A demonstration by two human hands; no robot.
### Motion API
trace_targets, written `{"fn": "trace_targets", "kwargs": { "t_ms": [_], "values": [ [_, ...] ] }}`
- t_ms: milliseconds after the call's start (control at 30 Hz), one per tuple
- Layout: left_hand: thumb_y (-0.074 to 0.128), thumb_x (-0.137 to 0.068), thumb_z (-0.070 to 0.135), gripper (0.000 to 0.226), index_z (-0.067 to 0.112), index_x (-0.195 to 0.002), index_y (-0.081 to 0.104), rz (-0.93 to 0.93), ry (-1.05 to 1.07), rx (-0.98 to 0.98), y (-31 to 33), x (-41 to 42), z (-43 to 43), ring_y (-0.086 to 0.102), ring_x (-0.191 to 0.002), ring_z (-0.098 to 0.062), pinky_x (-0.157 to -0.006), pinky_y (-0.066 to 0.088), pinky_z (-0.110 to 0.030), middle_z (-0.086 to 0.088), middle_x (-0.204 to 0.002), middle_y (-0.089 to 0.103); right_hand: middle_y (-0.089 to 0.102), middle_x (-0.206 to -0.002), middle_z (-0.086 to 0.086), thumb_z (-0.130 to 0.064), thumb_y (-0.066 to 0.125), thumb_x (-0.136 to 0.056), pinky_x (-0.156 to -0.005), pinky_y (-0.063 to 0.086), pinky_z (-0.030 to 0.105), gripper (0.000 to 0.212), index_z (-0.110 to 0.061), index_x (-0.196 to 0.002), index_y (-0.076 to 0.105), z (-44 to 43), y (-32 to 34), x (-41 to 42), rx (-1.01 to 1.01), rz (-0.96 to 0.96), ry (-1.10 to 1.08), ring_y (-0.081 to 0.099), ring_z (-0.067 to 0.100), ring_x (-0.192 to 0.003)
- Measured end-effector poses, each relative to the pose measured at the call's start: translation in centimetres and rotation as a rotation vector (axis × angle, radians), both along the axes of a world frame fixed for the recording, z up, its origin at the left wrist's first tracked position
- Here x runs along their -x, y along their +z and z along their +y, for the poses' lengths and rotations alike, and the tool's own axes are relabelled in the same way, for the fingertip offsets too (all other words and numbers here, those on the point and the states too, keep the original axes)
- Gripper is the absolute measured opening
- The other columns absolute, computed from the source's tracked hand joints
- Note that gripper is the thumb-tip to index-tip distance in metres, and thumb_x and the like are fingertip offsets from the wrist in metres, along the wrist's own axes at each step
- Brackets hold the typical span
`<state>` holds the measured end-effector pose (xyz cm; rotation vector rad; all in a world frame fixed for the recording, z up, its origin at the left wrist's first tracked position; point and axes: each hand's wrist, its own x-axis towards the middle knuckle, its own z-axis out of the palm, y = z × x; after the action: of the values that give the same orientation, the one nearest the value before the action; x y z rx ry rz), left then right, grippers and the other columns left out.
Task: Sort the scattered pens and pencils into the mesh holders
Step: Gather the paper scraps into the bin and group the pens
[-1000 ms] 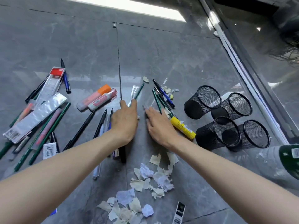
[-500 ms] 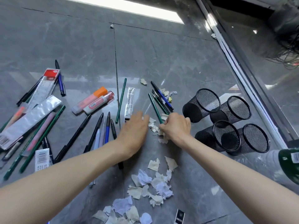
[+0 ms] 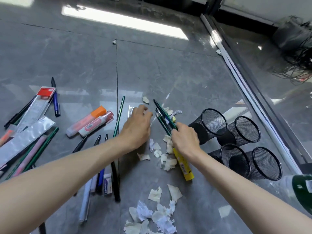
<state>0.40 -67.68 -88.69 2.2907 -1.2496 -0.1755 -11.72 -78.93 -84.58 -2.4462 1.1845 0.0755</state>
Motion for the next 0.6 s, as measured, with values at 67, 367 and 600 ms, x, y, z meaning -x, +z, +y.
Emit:
{"fn": "trace_targets", "kwargs": {
  "t_ms": [67,367,600],
  "values": [
    [0.046,-0.094,0.015,0.048,0.005,-0.14,0.034,-0.024,-0.032,-0.11,-0.1,-2.4,-2.0,0.018,-0.14,-0.031,-0.109,0.027,-0.039,-0.013,-0.154,0.016,0.054,-0.075,0.008,-0.014,0.045,-0.081,-0.059,0.034,0.033,0.007,-0.015,-0.074,0.044,-0.9,-0.4,-0.7,0.0,-0.035,-0.012,0.052,0.033,-0.078],
    [0.044,-0.093,0.011,0.025,0.013,-0.118,0.048,0.048,-0.064,-0.046,-1.3,-0.8,-2.5,0.044,-0.108,-0.025,-0.08,0.042,-0.035,-0.004,-0.114,0.051,0.062,-0.073,0.003,-0.036,0.078,-0.073,-0.059,0.042,0.027,0.031,-0.015,-0.067,0.055,-3.6,-2.1,-2.3,-0.229,-0.067,-0.131,0.059,0.021,-0.071],
    [0.055,-0.079,0.005,0.034,0.016,-0.111,0.055,-0.175,-0.116,-0.076,-0.2,-0.5,-3.1,0.043,-0.097,-0.026,-0.069,0.025,-0.029,-0.006,-0.105,0.05,0.047,-0.053,-0.005,-0.029,0.086,-0.064,-0.046,0.031,0.024,0.039,-0.017,-0.064,0.048,-4.0,-1.6,-2.7,-0.381,0.018,-0.057,0.04,0.011,-0.047]
  ]
}}
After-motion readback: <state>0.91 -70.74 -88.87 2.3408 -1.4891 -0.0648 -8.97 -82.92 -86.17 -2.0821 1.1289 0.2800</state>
